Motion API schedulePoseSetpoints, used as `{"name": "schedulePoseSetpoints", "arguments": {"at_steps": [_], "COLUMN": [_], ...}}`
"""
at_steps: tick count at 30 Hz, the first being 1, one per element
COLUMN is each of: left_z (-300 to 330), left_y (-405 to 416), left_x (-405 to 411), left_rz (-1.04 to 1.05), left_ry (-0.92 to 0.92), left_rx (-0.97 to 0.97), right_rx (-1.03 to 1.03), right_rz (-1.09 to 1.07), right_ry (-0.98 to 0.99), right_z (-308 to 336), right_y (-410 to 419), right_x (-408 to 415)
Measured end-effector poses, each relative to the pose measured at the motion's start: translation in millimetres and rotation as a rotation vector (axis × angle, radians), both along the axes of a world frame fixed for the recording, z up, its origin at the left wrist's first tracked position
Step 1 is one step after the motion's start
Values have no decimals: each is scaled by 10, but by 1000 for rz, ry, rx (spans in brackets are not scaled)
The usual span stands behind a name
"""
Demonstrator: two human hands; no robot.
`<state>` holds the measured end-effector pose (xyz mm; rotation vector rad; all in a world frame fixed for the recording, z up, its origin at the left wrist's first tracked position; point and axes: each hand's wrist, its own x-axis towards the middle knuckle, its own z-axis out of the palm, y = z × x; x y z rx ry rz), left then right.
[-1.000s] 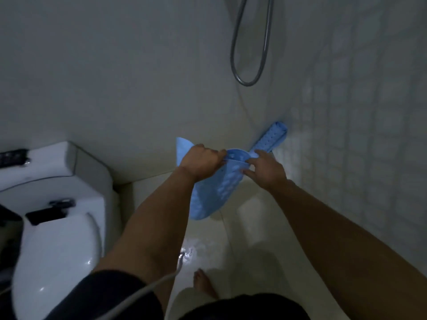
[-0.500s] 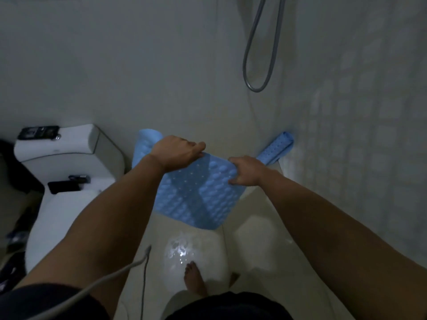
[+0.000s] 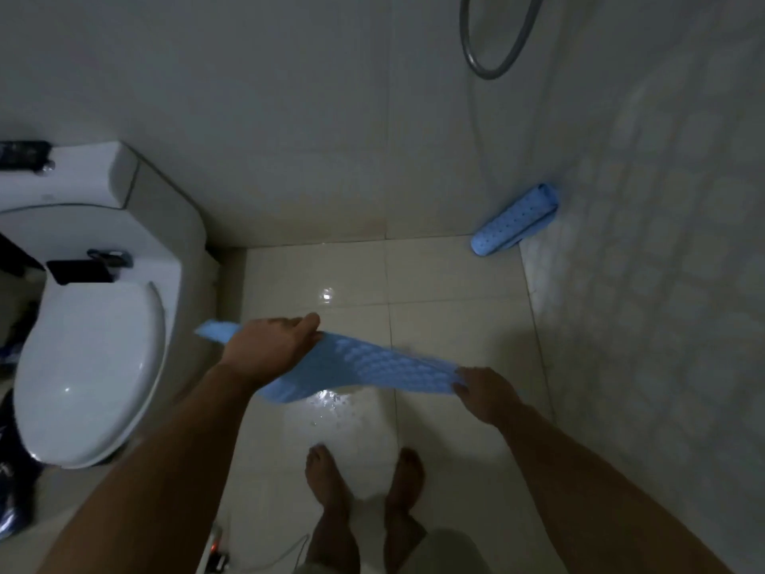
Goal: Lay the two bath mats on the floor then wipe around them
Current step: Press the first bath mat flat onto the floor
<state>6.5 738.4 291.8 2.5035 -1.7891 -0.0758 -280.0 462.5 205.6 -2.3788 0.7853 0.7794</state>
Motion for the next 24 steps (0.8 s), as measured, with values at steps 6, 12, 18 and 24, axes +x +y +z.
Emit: {"name": "schedulePoseSetpoints", "arguments": {"at_steps": [6, 12, 18, 24], "left_z": [-1184, -2319, -3139, -3460], "left_y": [158, -307, -868, -641], "left_x": [232, 1078, 1246, 365], "left_rz": [143, 298, 633, 562], "left_ry": [182, 228, 178, 360], "left_rx": [184, 419, 380, 551], "right_rx": [-42, -102, -224, -73], "right_rz": [104, 159, 32, 30], "right_ry": [50, 55, -52, 132], "right_z": [-751, -1675, -2355, -2612], "right_y": [-82, -667, -658, 194], "right_x": [146, 1269, 2259, 1880]}}
